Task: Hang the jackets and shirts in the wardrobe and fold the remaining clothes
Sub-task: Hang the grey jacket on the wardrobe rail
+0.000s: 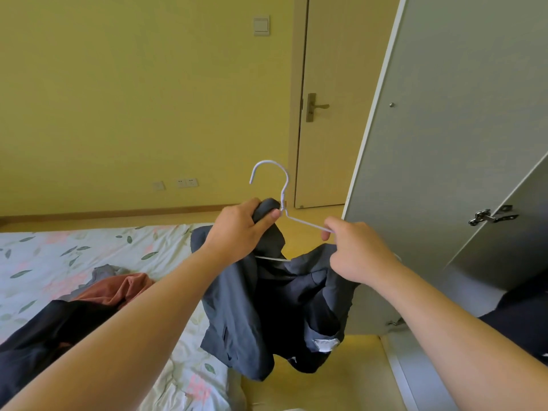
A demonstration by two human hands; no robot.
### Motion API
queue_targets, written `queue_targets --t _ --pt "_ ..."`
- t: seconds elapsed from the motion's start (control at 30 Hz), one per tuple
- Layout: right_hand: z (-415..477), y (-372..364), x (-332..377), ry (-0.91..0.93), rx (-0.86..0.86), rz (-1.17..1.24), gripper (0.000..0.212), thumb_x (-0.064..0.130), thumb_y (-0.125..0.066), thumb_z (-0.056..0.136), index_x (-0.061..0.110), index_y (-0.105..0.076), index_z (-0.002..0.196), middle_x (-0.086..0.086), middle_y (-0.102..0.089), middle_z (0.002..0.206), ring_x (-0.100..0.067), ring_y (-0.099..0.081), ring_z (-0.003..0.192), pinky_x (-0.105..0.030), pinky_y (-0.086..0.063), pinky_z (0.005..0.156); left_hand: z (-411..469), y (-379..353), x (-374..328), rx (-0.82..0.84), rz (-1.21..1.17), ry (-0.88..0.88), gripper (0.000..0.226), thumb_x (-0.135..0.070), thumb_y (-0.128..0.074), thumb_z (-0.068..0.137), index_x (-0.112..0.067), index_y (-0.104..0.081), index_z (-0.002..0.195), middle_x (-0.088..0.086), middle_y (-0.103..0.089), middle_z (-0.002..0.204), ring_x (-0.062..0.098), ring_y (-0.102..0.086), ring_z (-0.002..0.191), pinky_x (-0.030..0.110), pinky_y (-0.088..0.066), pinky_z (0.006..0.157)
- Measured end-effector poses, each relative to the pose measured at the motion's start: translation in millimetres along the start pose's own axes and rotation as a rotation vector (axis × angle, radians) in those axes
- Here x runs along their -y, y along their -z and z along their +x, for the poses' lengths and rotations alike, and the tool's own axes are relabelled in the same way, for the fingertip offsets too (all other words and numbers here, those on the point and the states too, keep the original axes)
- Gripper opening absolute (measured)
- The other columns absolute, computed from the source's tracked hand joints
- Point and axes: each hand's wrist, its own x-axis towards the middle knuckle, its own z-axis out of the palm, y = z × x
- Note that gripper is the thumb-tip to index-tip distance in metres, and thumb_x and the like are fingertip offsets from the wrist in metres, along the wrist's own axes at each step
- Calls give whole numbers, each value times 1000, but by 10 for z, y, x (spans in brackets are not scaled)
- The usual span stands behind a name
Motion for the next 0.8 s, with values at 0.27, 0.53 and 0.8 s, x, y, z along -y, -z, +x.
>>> queue_targets --t 0.27,0.53,0.8 --pt "50 324 -177 -44 87 125 64 -6 -47 76 51 -46 106 18 -58 102 -12 -55 62 -23 -41 45 111 310 95 -118 -8 50 58 -78 -39 83 -21 -45 73 -5 -44 56 9 -41 51 25 -26 47" --pt "36 463 -433 -85 105 671 78 -24 -63 77 43 -64 117 2 -63 123 -18 -60 70 -39 -51 68 146 415 386 -204 -64 184 55 -63 -53 95 -14 -45 71 -3 -40 57 15 -38 52 31 -27 50" --pt "78 296 -497 -235 -101 763 89 -15 -68 83 51 -45 138 33 -50 134 -12 -65 117 -40 -60 87 204 464 472 -328 -202 403 59 -72 -42 95 -21 -40 65 -12 -38 50 14 -37 51 33 -29 52"
